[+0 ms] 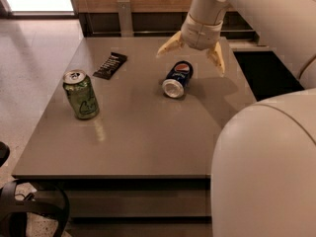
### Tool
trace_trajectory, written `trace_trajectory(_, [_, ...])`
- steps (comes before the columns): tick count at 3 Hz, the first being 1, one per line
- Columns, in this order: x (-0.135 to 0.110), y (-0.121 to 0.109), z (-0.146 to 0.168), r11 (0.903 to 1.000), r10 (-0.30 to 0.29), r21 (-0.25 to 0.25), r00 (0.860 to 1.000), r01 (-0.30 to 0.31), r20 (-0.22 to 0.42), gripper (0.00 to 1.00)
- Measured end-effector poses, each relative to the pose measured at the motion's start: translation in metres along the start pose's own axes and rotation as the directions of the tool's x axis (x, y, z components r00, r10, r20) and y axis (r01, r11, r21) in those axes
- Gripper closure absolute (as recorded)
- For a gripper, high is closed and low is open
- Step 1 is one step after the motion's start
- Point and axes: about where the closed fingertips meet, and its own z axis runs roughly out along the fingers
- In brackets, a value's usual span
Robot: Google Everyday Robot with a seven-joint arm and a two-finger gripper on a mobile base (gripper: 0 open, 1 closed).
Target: Place pepsi can upright
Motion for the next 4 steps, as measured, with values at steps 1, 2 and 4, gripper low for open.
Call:
trace_trajectory(1, [0.002, 0.004, 0.02, 0.9998, 0.013, -0.012, 0.998, -0.014, -0.064, 0.0])
trace_trajectory(2, [0.004, 0.012, 0.033, 0.9992, 0.004, -0.039, 0.996, -0.008, -0.093, 0.0])
trace_trajectory(4, [0.009, 0.029, 0.048, 0.9985, -0.047, -0.035, 0.993, 0.043, -0.112, 0.51])
